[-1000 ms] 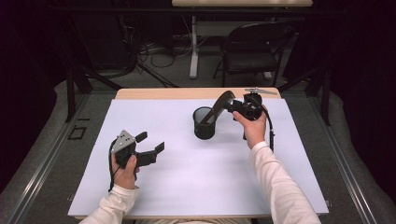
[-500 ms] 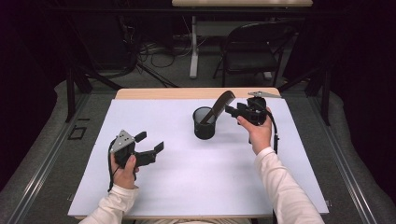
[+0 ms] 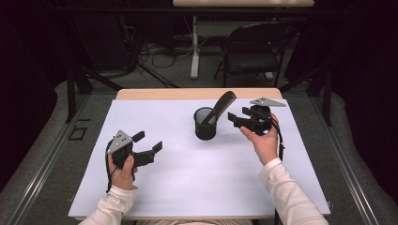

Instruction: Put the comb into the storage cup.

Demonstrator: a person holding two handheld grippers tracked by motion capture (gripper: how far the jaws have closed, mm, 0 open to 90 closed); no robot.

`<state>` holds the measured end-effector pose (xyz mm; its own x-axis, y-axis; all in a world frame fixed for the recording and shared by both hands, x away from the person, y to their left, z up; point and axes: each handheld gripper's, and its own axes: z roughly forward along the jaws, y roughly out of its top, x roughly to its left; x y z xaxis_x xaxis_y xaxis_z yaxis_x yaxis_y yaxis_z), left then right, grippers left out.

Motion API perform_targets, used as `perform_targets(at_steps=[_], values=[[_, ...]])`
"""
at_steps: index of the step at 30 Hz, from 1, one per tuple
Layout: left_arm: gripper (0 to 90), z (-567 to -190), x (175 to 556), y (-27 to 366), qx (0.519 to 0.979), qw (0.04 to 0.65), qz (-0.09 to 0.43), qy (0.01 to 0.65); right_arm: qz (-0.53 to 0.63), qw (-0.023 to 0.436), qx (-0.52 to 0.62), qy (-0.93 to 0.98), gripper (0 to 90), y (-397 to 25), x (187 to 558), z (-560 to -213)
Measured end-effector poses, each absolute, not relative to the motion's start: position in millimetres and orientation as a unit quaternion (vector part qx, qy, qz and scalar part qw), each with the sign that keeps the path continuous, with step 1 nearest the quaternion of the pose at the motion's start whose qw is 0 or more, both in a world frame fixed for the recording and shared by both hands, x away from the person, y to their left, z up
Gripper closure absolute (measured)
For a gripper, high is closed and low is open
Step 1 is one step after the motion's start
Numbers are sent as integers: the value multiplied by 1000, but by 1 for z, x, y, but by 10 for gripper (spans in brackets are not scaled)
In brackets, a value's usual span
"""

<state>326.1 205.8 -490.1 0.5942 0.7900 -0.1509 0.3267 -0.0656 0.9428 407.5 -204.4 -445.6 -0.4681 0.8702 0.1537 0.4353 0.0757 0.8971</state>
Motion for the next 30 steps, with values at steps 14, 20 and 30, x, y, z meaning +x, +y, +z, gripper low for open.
perform_targets(at_steps=[14,20,30], values=[[157,-483,325,214,689,561,211,406,521,205,422,713,218,-195,374,-434],[156,-479,325,219,686,569,205,406,528,198,414,715,179,-195,363,-428],[156,-473,323,229,683,574,197,406,526,204,410,717,145,-207,340,-429]])
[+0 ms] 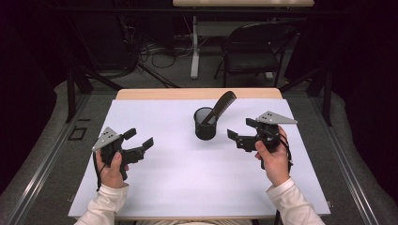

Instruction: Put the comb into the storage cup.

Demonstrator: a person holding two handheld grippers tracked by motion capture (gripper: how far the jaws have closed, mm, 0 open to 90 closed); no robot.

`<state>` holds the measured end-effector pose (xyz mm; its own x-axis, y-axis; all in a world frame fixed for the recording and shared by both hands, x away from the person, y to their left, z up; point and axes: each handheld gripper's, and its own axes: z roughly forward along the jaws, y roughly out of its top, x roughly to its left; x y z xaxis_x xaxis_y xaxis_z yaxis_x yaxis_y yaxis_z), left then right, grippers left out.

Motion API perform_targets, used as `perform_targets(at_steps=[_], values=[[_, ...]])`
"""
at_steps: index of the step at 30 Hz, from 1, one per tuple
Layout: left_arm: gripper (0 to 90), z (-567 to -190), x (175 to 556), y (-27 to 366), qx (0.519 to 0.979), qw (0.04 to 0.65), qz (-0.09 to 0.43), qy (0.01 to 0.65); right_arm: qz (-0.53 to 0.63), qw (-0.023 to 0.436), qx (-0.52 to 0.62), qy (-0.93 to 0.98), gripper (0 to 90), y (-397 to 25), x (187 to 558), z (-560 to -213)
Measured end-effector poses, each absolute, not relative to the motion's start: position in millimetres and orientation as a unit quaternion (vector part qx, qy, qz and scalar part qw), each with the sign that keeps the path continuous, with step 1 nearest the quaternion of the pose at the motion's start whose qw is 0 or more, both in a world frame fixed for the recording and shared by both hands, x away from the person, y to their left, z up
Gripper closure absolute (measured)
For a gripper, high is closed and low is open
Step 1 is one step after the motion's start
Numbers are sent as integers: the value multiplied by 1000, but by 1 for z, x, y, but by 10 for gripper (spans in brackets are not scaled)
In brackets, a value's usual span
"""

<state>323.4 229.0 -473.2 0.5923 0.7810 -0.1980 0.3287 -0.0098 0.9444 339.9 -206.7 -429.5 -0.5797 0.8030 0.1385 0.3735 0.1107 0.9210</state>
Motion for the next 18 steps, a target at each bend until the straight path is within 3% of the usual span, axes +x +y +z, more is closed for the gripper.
perform_targets(at_steps=[11,14,18], values=[[156,-470,321,233,690,573,192,397,524,229,416,707,70,-227,320,-438],[156,-468,320,234,693,572,191,396,523,235,429,699,0,-235,315,-444],[156,-466,317,237,694,572,199,390,515,239,441,695,0,-243,309,-455]])
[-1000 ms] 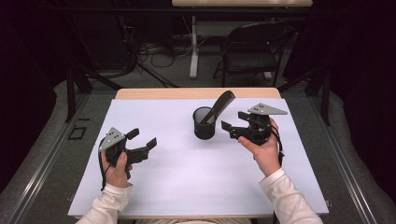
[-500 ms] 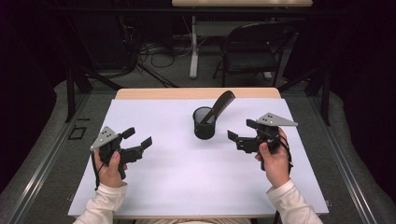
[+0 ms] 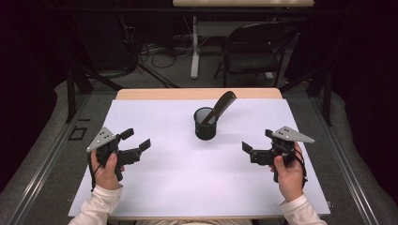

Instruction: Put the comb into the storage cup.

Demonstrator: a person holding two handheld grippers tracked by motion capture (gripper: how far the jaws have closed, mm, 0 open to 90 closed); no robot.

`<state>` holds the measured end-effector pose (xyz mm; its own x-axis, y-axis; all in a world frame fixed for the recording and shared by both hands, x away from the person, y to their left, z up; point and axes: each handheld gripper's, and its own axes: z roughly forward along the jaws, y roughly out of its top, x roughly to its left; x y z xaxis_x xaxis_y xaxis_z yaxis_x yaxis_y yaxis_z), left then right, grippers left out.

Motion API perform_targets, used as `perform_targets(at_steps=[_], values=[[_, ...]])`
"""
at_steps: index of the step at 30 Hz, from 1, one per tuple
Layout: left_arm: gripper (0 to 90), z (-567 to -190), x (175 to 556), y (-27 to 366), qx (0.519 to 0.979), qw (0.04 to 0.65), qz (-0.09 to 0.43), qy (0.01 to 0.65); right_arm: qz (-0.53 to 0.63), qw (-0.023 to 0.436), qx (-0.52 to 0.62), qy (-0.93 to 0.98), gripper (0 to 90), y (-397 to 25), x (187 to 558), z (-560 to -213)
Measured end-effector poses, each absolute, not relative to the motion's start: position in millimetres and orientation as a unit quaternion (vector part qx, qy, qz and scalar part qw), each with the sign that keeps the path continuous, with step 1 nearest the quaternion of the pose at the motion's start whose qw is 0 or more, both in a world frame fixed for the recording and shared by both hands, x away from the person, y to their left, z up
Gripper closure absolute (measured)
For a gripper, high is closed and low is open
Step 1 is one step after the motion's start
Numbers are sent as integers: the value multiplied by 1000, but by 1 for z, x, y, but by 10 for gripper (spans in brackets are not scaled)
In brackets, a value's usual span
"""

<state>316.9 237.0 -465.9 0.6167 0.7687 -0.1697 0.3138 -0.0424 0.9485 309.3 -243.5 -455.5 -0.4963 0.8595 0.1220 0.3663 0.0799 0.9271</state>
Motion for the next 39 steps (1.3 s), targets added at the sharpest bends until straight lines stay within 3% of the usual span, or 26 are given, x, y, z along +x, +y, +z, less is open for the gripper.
perform_targets(at_steps=[19,25,39], values=[[156,-497,293,261,700,555,211,397,513,264,453,680,0,-264,281,-488],[156,-505,291,269,691,562,220,397,508,286,460,670,0,-271,281,-499],[156,-515,297,280,691,555,228,403,498,291,485,658,10,-292,290,-526]])
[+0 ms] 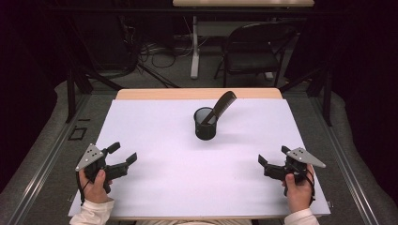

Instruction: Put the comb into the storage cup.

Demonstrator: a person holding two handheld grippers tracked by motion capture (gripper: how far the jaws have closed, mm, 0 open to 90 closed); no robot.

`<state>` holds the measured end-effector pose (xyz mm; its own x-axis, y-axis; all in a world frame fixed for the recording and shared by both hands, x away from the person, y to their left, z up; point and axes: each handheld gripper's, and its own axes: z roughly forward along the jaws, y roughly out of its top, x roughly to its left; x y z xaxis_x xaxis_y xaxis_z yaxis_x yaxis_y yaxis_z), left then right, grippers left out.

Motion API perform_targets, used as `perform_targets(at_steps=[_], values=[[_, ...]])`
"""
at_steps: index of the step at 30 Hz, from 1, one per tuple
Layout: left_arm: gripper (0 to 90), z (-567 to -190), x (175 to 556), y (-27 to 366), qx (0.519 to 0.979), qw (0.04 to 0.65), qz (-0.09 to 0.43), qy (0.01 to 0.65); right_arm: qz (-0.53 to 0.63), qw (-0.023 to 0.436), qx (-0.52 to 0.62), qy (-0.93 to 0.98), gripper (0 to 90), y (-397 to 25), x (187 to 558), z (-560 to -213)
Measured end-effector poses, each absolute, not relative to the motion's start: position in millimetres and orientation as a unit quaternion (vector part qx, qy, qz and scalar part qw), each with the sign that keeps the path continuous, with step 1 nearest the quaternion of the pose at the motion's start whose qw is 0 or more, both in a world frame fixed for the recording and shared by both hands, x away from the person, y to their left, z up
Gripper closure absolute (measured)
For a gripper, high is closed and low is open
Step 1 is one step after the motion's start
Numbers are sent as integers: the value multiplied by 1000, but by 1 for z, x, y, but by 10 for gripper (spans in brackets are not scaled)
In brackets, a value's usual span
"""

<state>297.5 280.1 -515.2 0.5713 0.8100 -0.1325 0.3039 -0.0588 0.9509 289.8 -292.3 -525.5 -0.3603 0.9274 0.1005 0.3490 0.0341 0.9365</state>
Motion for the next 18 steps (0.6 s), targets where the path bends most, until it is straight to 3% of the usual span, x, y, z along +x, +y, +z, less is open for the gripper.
perform_targets(at_steps=[18], values=[[156,-527,302,288,688,545,221,425,491,275,510,650,40,-300,297,-537]])
